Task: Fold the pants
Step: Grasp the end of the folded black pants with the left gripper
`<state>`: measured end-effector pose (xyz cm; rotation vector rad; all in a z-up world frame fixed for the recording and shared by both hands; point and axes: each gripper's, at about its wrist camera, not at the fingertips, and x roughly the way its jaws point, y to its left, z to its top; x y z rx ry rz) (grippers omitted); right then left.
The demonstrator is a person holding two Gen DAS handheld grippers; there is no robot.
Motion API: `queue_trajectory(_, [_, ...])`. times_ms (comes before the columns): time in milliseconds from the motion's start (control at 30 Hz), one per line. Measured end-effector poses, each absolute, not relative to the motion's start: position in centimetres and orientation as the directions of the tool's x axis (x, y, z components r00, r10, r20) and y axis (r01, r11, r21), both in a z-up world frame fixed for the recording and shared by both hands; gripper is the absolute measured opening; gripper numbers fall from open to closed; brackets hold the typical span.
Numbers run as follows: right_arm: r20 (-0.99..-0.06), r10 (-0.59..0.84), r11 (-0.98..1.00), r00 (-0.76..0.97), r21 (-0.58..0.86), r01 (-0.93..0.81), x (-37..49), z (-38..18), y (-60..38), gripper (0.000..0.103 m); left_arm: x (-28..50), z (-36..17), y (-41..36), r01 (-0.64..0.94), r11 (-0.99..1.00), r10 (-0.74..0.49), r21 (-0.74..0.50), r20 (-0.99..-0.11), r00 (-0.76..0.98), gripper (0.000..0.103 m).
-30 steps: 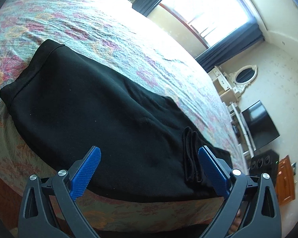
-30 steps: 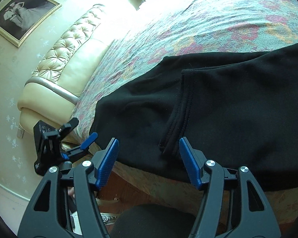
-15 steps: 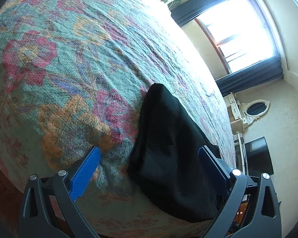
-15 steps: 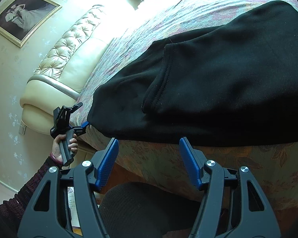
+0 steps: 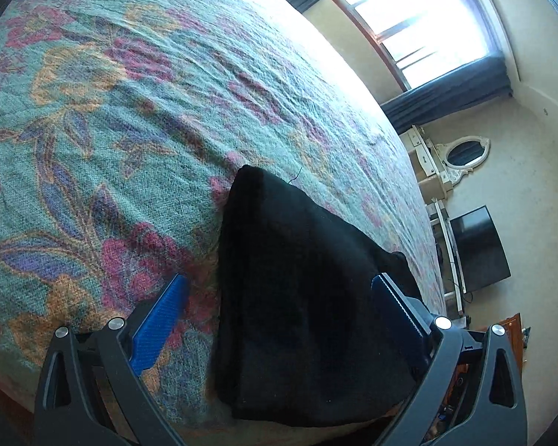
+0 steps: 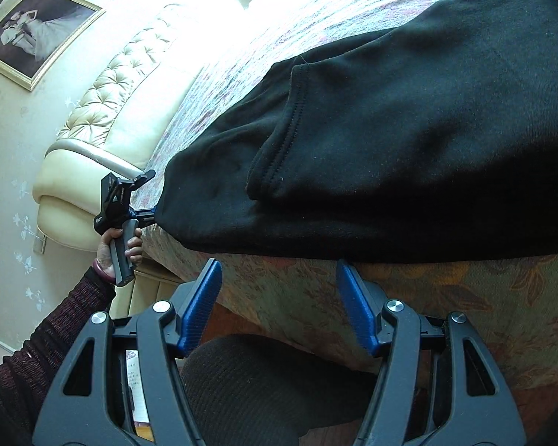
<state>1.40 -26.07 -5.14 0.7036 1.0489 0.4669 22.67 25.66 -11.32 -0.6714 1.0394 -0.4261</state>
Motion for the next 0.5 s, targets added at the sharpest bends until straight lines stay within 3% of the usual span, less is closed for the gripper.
queue_trajectory(100, [-0.616,0.658,0.69,0.433,0.723,-0.021,1.3,-5.2,-26.1,0.071,22.5,-11.4,25.0,0.074,0.656,-0.706,-0.751,-0.576,0.412,0.098])
queue_trajectory(200, [-0.613,0.664,0.686,0.427,0.727,-0.024,1.2,-5.3,-26.0,0.071,22.4,-11.3,24.6,0.131,0.576,-0.783,-0.807,-0.499,0.372,0.098])
queue_trajectory(400, [-0.607,0.669,0.681,0.428,0.732,-0.027,1.3,-5.0,-26.0,0.071,23.1,-12.1,25.1,0.092,0.592,-0.75,-0.8,-0.507,0.425,0.098])
queue_trajectory(500, [-0.611,0.666,0.686,0.428,0.728,-0.028,1.4,-5.1,-25.9,0.071,23.3,-11.8,22.8,0.144,0.63,-0.75,-0.763,-0.549,0.369,0.096])
